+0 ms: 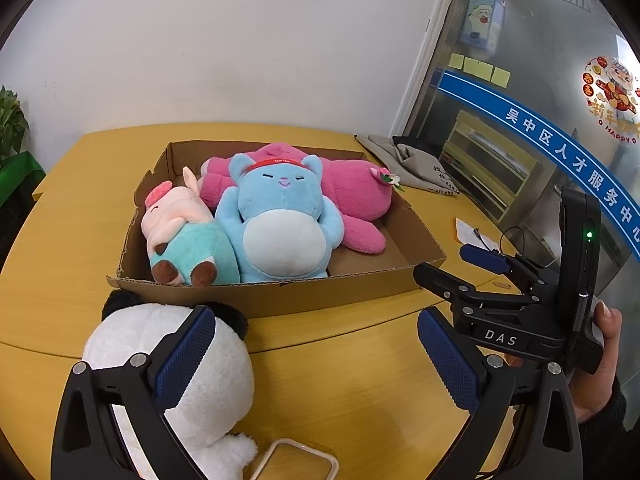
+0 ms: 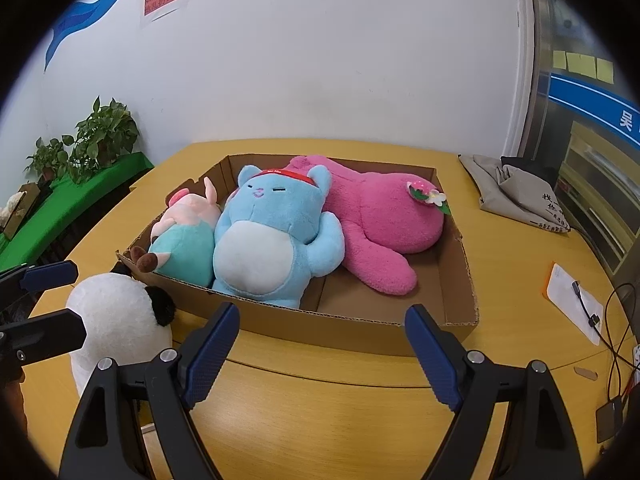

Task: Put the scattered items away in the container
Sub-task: 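Open both tools, release the blue plush, and withdraw toward the panda, then close both tools on the white panda plush from either side, then lift the white panda plush with both tools and lower it into the box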

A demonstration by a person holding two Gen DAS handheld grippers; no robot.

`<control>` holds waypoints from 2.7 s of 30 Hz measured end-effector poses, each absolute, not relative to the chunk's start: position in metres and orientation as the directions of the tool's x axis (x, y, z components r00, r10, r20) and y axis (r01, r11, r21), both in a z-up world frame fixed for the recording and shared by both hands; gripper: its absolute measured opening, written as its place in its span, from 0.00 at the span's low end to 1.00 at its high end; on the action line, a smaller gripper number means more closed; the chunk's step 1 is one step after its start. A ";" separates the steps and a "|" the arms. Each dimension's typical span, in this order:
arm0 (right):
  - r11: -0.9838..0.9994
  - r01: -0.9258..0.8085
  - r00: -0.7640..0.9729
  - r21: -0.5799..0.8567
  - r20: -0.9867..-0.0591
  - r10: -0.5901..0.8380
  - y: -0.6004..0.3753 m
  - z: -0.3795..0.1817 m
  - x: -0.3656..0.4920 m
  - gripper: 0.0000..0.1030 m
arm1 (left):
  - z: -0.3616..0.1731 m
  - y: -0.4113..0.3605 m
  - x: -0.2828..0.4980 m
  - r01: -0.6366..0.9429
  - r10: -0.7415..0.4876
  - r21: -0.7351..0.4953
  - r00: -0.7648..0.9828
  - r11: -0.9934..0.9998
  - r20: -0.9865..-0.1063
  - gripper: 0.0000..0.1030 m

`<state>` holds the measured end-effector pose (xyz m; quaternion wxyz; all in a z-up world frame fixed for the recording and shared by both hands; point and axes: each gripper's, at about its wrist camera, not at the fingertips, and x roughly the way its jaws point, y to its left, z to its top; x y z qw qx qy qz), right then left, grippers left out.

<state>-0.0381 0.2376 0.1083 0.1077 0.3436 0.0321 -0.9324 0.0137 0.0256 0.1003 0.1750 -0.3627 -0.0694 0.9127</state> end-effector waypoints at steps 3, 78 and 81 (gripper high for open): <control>-0.973 0.228 -0.730 0.032 -0.656 -0.193 0.239 0.103 -0.040 0.82 | 0.097 0.016 0.017 -0.257 0.366 -0.261 -0.680 -0.931 -0.635 1.00; -0.766 0.611 -0.709 0.199 -0.293 -0.641 0.286 0.210 -0.065 0.68 | 0.212 0.073 -0.079 -0.572 0.722 -0.441 -0.561 -0.692 -0.404 0.78; -0.795 0.583 -0.742 0.165 -0.291 -0.605 0.302 0.219 -0.085 0.68 | 0.213 0.094 -0.103 -0.561 0.725 -0.460 -0.561 -0.688 -0.399 0.78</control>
